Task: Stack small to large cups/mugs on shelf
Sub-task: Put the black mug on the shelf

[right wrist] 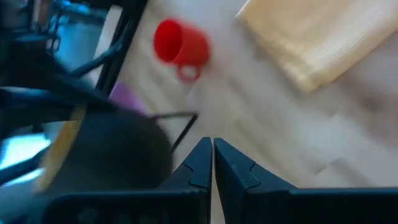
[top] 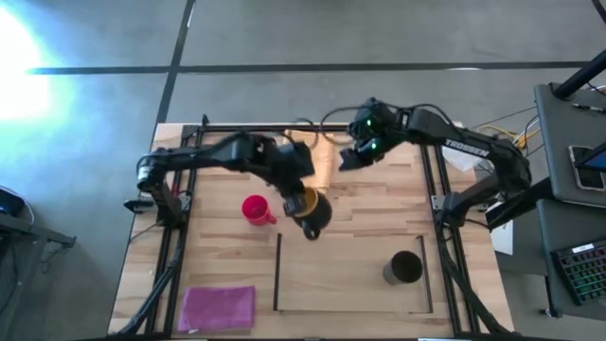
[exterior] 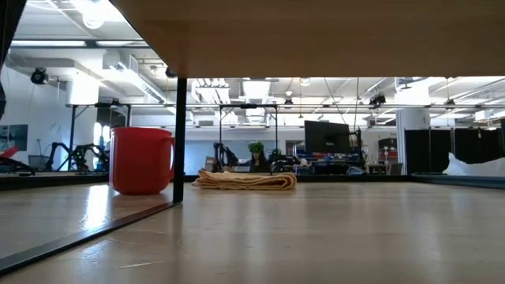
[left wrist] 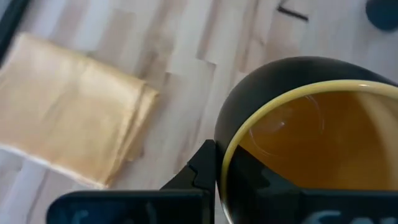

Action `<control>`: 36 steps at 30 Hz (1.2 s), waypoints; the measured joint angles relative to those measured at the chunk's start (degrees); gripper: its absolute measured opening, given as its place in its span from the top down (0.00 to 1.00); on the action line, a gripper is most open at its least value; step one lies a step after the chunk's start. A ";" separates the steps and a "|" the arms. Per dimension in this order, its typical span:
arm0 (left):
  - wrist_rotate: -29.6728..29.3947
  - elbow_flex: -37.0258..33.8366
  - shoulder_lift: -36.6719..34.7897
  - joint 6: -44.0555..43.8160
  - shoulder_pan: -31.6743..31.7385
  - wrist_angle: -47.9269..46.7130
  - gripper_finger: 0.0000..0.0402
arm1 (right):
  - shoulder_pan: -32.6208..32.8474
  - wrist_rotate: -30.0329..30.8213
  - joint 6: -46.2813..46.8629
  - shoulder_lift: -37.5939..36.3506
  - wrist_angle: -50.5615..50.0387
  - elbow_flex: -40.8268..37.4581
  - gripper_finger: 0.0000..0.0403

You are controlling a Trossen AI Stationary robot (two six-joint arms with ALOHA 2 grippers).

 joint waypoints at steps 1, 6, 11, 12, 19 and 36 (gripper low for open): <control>0.12 0.44 0.76 0.50 -0.98 0.02 1.00 | 1.72 0.08 1.26 -0.21 -0.04 0.00 0.98; 1.07 3.65 3.42 0.90 -5.42 -0.03 1.00 | 10.38 3.93 6.21 -0.63 -1.26 0.00 0.98; 0.96 9.39 6.37 -3.98 -8.66 1.05 1.00 | 17.13 5.28 6.66 -0.63 -4.67 -0.40 0.98; 0.97 10.78 7.19 -5.28 -9.24 1.68 1.00 | 18.27 5.28 6.66 -0.63 -4.82 -0.82 0.98; -0.19 19.11 15.87 -12.59 -12.00 2.07 1.00 | 24.70 6.71 7.49 -1.60 -5.17 -2.96 0.98; -3.26 19.89 17.78 -17.18 -15.83 6.28 1.00 | 30.46 5.27 12.85 -11.56 3.43 -14.30 0.98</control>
